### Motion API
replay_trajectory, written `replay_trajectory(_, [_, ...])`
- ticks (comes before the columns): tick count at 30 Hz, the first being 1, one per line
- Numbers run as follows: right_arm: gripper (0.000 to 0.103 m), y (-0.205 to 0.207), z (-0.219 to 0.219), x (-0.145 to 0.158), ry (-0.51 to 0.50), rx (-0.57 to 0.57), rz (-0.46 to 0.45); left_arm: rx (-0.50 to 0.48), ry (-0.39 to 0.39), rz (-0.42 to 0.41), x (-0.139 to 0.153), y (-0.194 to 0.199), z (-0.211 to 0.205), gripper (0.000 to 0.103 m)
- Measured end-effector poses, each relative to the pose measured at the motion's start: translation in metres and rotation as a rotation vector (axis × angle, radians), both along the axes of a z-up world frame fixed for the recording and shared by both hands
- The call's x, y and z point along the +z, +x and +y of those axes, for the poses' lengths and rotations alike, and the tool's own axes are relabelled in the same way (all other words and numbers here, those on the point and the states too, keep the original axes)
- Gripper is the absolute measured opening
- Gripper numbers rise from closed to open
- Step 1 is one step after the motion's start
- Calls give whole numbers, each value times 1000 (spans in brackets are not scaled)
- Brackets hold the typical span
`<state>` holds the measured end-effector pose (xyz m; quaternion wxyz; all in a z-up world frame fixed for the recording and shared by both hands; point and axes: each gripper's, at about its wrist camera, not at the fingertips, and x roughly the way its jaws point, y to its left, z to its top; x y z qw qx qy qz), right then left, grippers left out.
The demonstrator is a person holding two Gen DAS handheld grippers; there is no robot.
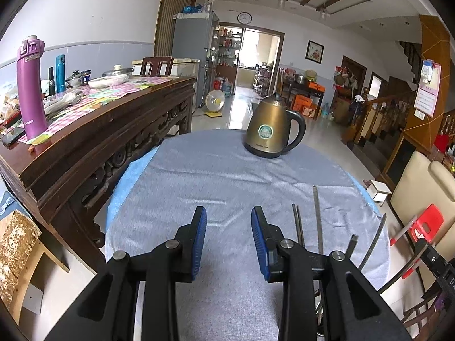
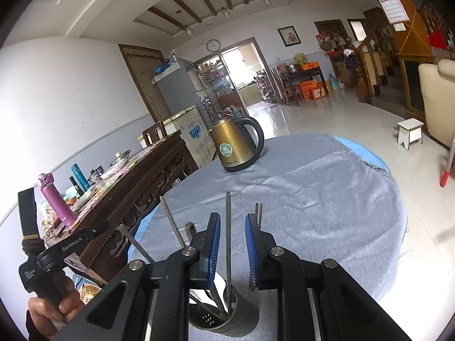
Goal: Organize utensils
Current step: 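Move both tools down toward the last dark chopsticks on the cloth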
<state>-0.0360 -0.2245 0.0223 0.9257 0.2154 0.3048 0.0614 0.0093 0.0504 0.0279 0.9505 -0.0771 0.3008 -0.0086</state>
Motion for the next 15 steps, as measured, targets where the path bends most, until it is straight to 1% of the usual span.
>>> replay_trajectory(3, [20,1,-2,-5,3,-5,13,8,10,13,-4,3,0,34])
replay_trajectory(5, [20,2,-3,-8,5,-8,22,10,14,21,-8,5,1,40])
replay_trajectory(12, [20,10,-8,-18,14,-27,53,31,36,36,-17,11,5,40])
replay_trajectory(15, [20,14,-10,-24,18,-29,69,36,41,37,-20,14,7,44])
